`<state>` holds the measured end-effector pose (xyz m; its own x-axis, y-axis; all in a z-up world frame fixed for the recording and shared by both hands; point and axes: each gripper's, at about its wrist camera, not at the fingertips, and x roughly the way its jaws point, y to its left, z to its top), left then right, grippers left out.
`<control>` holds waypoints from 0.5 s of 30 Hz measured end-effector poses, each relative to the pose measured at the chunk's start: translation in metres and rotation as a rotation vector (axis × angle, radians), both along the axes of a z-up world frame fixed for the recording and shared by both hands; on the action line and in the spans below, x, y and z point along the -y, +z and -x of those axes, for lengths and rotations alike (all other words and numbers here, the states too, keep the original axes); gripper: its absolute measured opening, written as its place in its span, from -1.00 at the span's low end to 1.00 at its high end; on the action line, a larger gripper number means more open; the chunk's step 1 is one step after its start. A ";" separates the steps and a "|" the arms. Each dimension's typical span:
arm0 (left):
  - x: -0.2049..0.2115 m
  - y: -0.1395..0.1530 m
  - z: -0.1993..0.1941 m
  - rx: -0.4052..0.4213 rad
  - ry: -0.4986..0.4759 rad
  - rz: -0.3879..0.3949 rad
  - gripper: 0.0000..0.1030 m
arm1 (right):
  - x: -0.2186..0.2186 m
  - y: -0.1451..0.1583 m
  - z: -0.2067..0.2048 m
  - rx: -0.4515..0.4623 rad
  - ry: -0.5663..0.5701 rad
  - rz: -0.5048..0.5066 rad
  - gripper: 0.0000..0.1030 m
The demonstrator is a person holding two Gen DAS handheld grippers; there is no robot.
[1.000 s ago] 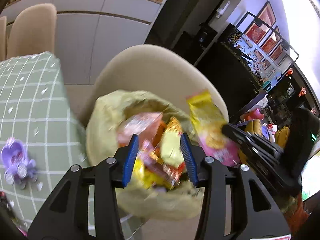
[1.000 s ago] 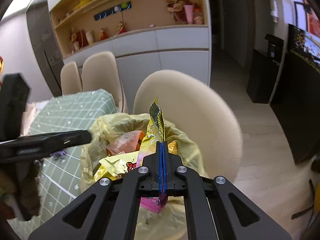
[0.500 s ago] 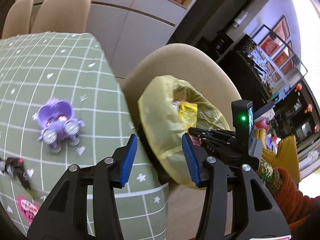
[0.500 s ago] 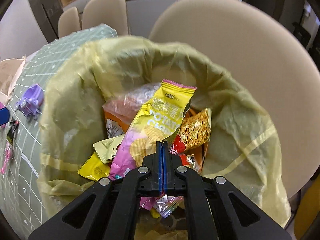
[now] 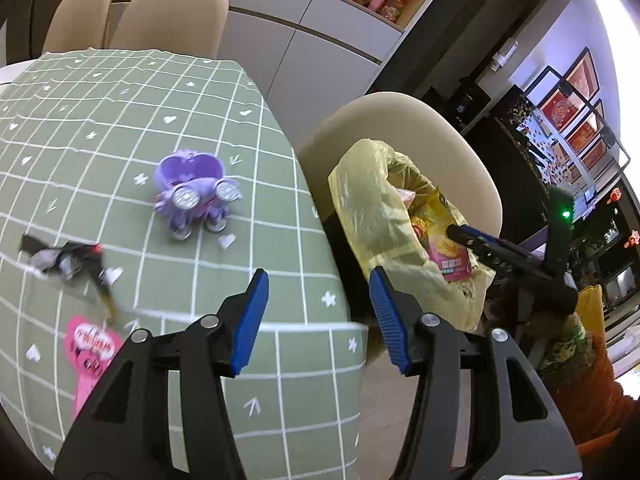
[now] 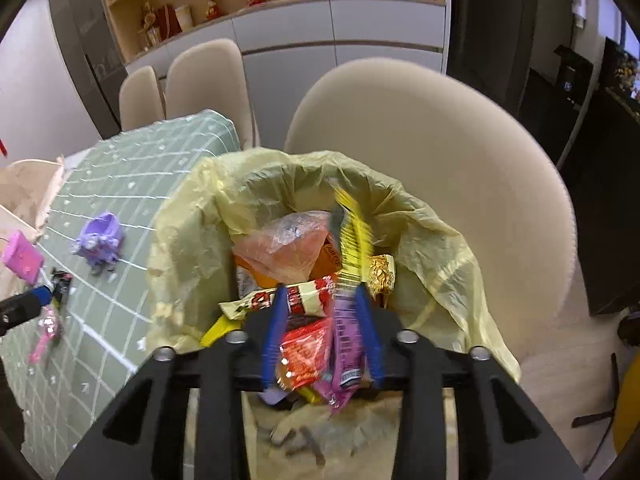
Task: Collect trash
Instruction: 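Open the left tool to drop the gold wrapper while the right tool drops the chip bag, then move both open tools back over the table toward the remaining wrappers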
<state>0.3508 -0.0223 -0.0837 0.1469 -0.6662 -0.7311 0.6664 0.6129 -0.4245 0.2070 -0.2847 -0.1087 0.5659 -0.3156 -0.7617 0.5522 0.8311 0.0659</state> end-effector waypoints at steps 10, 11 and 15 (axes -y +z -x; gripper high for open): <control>-0.071 0.004 0.016 0.011 0.068 -0.033 -0.03 | -0.030 0.025 0.032 0.117 -0.025 -0.025 -0.31; -0.080 0.005 0.016 0.010 0.078 -0.039 -0.03 | -0.038 0.027 0.032 0.131 -0.012 -0.033 -0.31; -0.125 0.008 0.015 0.019 0.129 -0.068 -0.03 | -0.070 0.033 0.025 0.169 0.046 -0.033 -0.31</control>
<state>0.3361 0.1023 -0.0757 0.2420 -0.5900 -0.7703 0.5878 0.7208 -0.3674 0.1819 -0.2145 -0.0756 0.7000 -0.2630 -0.6640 0.4924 0.8511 0.1819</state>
